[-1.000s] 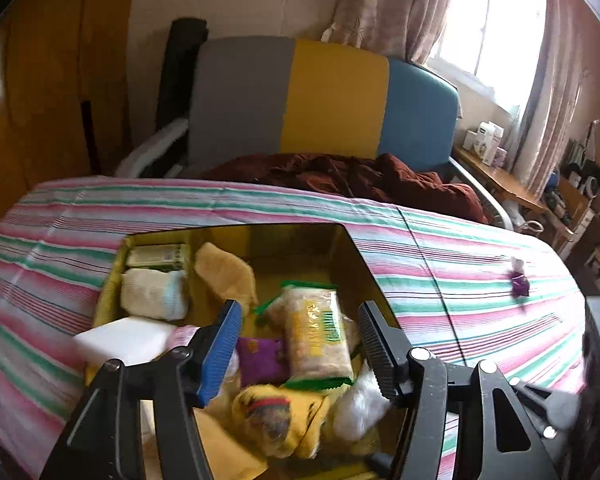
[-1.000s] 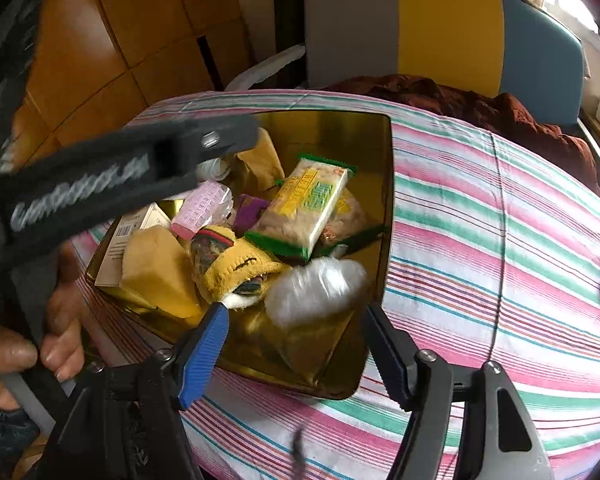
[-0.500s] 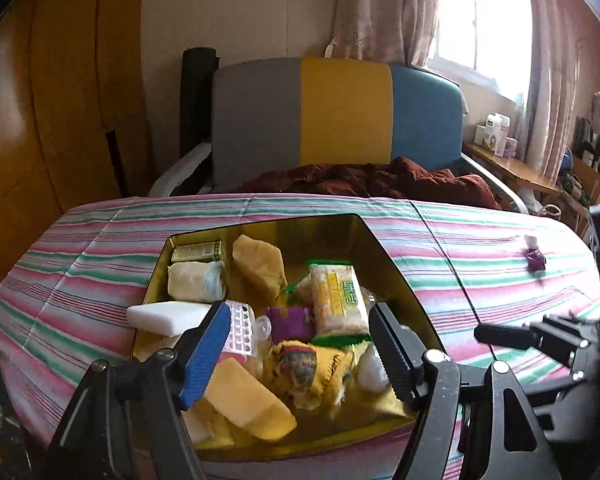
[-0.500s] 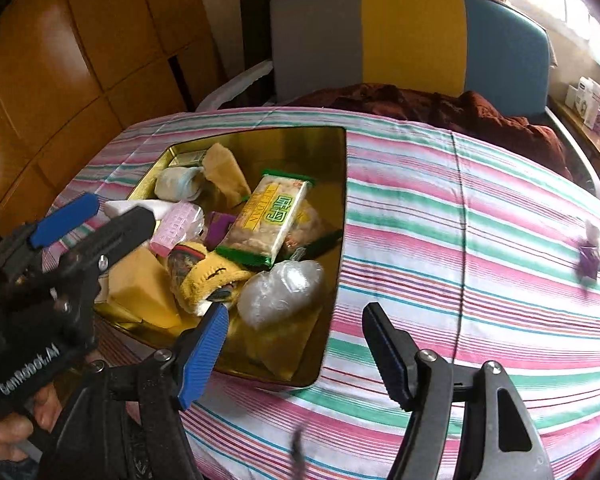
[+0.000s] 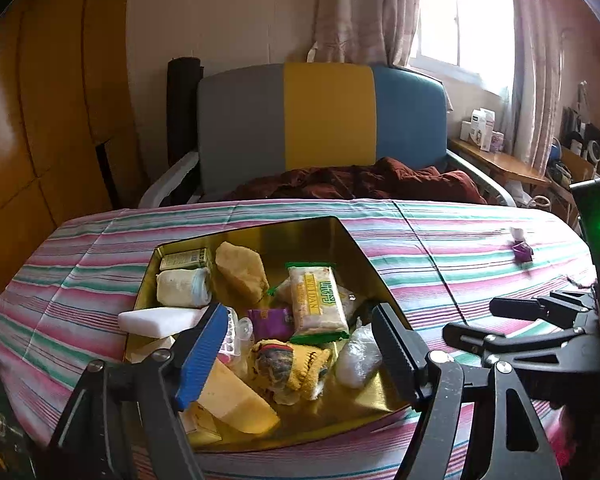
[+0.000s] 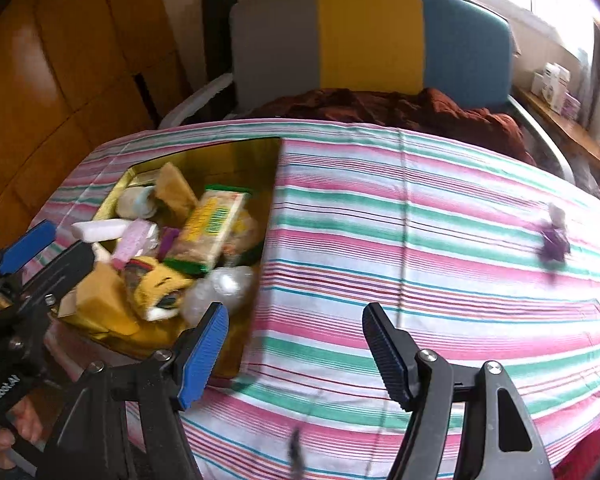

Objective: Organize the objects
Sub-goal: 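Move both tools from the gold tray back to the last items, then grasp the purple packet with the right tool while the left tool grasps the white bag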

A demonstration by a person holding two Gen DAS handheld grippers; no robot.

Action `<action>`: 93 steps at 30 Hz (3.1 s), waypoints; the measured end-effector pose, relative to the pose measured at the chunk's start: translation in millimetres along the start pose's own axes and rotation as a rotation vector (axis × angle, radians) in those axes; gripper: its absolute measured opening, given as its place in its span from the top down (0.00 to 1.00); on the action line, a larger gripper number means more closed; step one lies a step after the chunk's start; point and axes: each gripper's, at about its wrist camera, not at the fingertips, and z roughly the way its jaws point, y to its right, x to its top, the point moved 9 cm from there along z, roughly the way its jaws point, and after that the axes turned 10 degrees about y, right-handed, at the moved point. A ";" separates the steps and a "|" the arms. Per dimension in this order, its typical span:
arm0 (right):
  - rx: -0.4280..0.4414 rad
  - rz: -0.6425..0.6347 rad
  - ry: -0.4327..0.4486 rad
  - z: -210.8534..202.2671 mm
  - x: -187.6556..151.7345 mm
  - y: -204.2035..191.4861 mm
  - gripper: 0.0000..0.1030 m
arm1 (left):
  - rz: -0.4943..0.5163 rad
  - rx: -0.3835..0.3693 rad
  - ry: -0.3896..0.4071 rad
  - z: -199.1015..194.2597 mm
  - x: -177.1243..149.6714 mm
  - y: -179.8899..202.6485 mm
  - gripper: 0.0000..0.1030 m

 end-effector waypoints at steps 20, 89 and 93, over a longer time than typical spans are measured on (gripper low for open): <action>-0.172 0.225 -0.019 -13.0 -0.3 138.1 0.31 | 0.134 -0.116 -0.035 10.0 -4.0 71.4 0.26; -0.412 0.506 -0.245 29.1 -27.0 430.0 0.67 | 0.262 -0.412 -0.224 142.4 10.8 280.8 0.19; -0.434 0.494 -0.200 20.5 -19.1 434.1 0.67 | 0.197 -0.493 -0.325 171.7 13.0 319.4 0.21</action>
